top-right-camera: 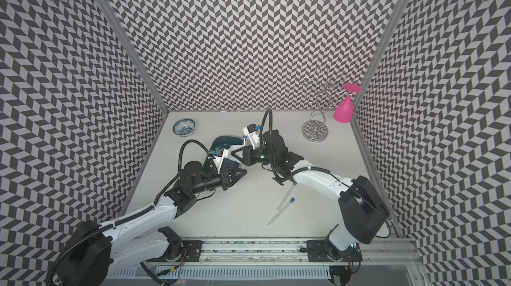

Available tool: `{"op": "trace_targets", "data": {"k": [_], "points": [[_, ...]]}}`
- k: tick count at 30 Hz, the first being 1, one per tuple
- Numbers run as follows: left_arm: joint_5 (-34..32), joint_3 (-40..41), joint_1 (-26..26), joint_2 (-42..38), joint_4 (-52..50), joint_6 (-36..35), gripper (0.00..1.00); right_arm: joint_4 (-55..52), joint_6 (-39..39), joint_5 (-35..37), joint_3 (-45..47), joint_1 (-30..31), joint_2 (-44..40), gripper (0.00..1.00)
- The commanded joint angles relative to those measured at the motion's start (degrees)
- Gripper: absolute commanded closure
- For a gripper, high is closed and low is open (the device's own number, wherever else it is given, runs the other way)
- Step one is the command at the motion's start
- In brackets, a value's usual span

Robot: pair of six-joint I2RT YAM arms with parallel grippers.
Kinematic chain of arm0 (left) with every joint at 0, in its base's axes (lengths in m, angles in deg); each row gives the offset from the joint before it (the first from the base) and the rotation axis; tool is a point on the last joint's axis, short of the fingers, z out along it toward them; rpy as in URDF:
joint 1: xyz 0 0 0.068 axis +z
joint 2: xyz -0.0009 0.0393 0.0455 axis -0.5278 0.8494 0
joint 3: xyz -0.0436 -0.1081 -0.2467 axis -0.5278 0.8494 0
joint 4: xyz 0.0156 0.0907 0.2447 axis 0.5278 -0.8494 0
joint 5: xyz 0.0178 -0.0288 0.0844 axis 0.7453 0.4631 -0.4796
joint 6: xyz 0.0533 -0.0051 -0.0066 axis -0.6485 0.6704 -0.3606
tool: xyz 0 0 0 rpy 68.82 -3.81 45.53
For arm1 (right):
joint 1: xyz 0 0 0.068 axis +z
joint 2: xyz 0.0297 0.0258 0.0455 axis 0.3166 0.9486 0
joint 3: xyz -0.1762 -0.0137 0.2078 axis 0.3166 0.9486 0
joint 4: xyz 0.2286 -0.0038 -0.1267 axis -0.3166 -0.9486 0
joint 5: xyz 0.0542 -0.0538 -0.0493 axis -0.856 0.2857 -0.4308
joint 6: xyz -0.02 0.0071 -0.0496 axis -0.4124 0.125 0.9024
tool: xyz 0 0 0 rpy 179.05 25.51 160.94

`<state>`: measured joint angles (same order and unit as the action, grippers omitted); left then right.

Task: Wipe the exteriors of test tubes
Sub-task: Wipe the dirt from the test tube.

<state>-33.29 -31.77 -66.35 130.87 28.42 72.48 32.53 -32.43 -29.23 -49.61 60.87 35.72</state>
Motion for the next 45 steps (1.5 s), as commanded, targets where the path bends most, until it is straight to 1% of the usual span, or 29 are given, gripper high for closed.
{"op": "trace_targets", "data": {"k": [1,6,10,12,14,19,21,25,27,30,36,39,42,45], "points": [[0.0,0.5,-0.2,-1.9,5.3,0.5,0.85,3.5,-2.1,3.6,5.2,1.8,-3.1,0.78],[0.6,-0.3,0.3,-0.9,5.1,0.2,0.85,4.9,-3.9,5.7,9.0,4.4,-5.2,0.79],[1.1,-0.2,0.2,-0.6,5.3,0.3,0.85,4.1,-2.8,6.6,7.8,4.3,-4.7,0.79],[1.1,0.2,0.3,-0.8,5.4,0.3,0.85,2.4,-1.3,7.3,5.2,3.5,-4.0,0.78],[1.1,0.6,0.3,-1.1,5.3,0.4,0.85,1.2,0.2,6.6,1.9,1.7,-2.9,0.78],[1.5,0.8,0.3,-1.3,5.3,0.5,0.85,0.1,1.9,0.8,-5.0,-3.6,0.9,0.79],[1.5,0.9,0.3,-1.3,5.5,0.5,0.85,0.0,2.1,-0.8,-6.5,-5.1,1.9,0.78],[1.6,0.9,0.4,-1.2,5.6,0.4,0.85,-0.8,3.1,-1.1,-7.5,-5.8,2.2,0.79],[1.6,0.7,0.4,-0.9,5.8,0.4,0.85,-0.8,3.0,-2.0,-6.7,-5.8,1.9,0.79],[1.8,0.4,0.6,-0.3,6.1,0.4,0.85,1.1,1.5,-2.1,-2.9,-4.8,0.5,0.79],[2.2,-0.1,1.1,0.9,6.5,0.3,0.85,5.2,-1.8,0.4,6.2,0.4,-2.5,0.79],[2.7,-0.5,1.5,1.5,6.6,0.4,0.85,6.9,-3.5,0.9,9.3,1.7,-3.4,0.79],[3.1,-0.5,1.6,2.1,6.9,0.3,0.85,5.8,-2.8,1.4,8.9,1.7,-3.1,0.78],[3.5,-0.3,1.7,2.4,7.2,0.4,0.85,0.6,1.0,1.8,3.8,0.9,-1.4,0.78]]}}
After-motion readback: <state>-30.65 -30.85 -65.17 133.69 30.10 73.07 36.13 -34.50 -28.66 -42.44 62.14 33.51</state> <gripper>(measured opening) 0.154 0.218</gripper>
